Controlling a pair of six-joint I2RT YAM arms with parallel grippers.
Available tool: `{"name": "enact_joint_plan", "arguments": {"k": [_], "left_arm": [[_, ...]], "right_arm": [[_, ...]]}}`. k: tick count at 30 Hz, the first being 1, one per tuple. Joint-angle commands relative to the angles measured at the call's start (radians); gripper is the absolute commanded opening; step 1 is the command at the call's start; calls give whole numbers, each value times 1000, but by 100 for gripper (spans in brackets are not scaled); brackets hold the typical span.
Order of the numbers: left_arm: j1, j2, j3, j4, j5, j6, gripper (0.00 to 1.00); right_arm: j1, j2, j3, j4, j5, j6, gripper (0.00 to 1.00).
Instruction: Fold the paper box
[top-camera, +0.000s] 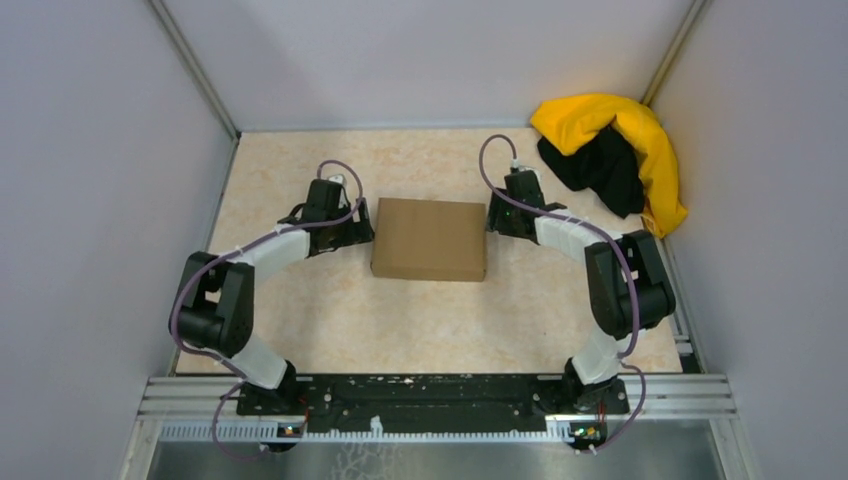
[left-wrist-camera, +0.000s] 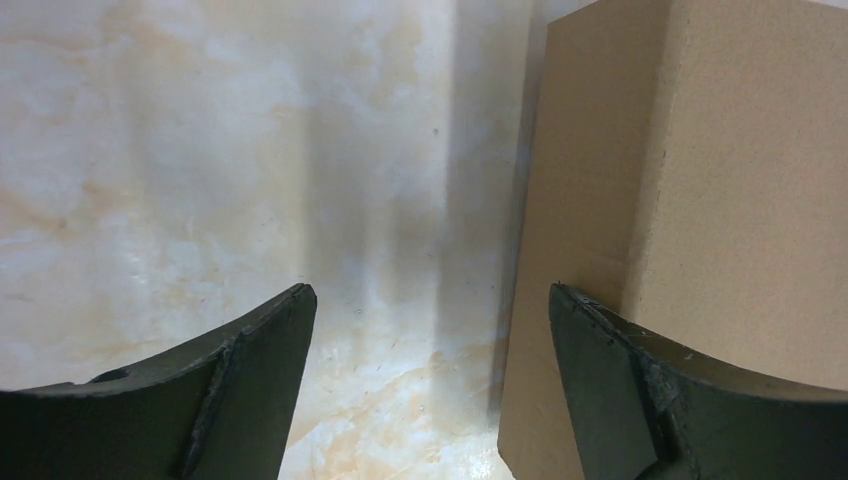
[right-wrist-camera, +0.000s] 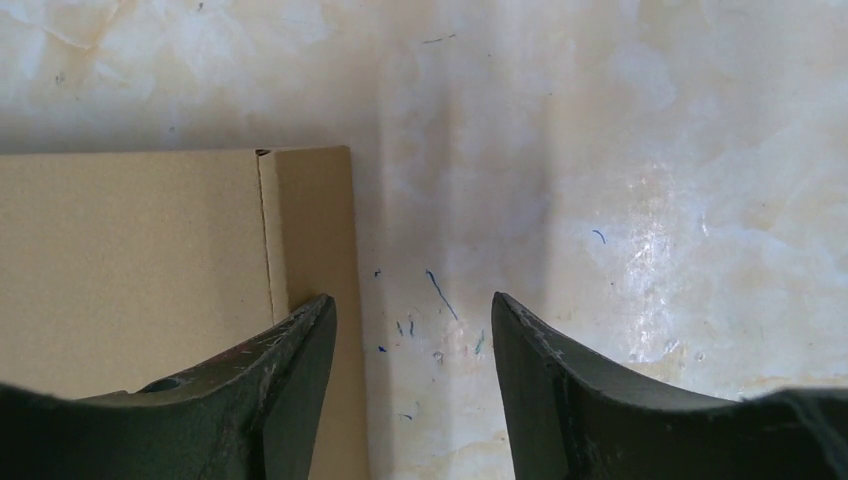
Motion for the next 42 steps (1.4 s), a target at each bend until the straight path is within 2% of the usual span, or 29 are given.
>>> {"name": "enact_joint_plan", "arguments": {"k": [1, 4, 7, 10, 11, 12, 16, 19, 23, 26, 29, 34, 37, 41, 42], "left_arm": [[-10, -85, 2, 1, -51, 9, 93], [-8, -132, 6, -39, -120, 14, 96], [-3, -162, -7, -39, -129, 26, 99], [-3, -165, 8, -96, -136, 20, 99], [-3, -176, 8, -116, -140, 13, 99], [-3, -200, 3, -132, -139, 7, 99], [-5, -411, -45, -136, -109, 10, 99], [-5, -569, -49, -134, -156, 39, 99], [-4, -684, -63, -42, -227, 68, 99], [5, -637, -62, 2, -269, 88, 99], [27, -588, -117, 64, -346, 97, 99], [63, -573, -401, 437, -281, 163, 99], [69, -504, -478, 561, -299, 236, 99], [111, -390, -500, 686, -256, 274, 99], [125, -371, -477, 663, -245, 269, 99]], "right_arm": [[10, -4, 38, 52, -84, -47, 60], [8, -66, 27, 7, -4, -60, 65], [2, -146, 11, -39, 47, -73, 73], [-5, -215, 17, -99, 23, -99, 79], [-6, -242, 12, -103, -11, -123, 95], [-7, -273, 2, -104, -38, -141, 98], [-7, -460, -61, -75, -139, -212, 99], [-7, -571, -102, -33, -181, -250, 99], [-52, -649, -132, 113, -189, -242, 99], [-163, -621, -126, 226, -215, -181, 99], [-238, -636, -190, 315, -89, -215, 99], [-300, -773, -520, 559, 118, -257, 99], [-300, -851, -707, 706, 207, -295, 99], [-300, -764, -848, 939, 283, -350, 99], [-301, -721, -866, 994, 307, -357, 99]]}}
